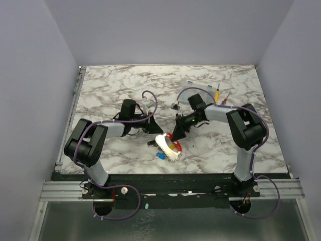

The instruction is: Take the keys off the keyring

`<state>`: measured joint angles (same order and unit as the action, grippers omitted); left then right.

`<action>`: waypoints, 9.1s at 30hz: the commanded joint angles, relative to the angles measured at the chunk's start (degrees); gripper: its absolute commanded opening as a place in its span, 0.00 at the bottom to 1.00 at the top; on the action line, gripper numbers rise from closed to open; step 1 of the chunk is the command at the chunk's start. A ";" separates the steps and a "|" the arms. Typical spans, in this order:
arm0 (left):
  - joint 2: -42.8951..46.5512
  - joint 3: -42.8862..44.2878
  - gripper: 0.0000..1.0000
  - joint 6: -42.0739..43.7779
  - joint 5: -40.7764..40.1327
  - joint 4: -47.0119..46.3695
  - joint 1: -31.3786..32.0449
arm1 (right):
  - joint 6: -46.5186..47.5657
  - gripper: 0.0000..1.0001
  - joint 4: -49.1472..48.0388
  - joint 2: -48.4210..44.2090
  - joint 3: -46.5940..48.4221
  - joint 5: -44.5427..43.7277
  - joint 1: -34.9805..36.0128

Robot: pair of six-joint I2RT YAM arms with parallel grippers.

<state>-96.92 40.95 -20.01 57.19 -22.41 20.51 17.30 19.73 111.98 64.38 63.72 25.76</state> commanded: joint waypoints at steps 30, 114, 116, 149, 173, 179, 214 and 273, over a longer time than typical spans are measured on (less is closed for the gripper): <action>16.12 11.67 0.99 47.52 -1.22 40.90 -8.03 | 21.33 0.01 33.53 -13.42 17.06 -17.07 1.31; 8.82 -12.65 0.11 29.93 -5.82 -28.60 7.11 | 24.10 0.01 44.41 -20.86 34.30 -43.66 15.15; 9.29 -12.52 0.08 29.65 -5.96 -27.78 6.85 | 24.08 0.01 43.79 -21.28 33.61 -43.95 15.04; 10.38 12.81 0.00 57.90 -19.96 40.40 4.99 | 6.90 0.06 1.37 -21.59 -8.17 -9.04 0.87; 5.71 34.13 0.00 56.12 -25.46 68.13 12.53 | -24.64 0.57 -56.61 -25.94 -24.31 -2.31 -5.33; 7.21 32.97 0.00 50.50 -21.82 67.46 12.56 | -22.03 0.55 -68.02 -24.41 -26.96 -2.96 -3.92; 12.04 36.04 0.00 96.14 -33.47 77.70 18.87 | 12.57 0.54 -29.58 -16.32 -7.47 13.92 0.95; 18.23 24.63 0.00 98.32 -34.37 73.31 19.12 | -19.67 0.01 -62.05 -9.20 -12.94 12.87 5.35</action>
<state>-80.31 67.92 78.85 22.90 51.83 39.48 -4.27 -47.22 103.81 51.48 78.56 30.94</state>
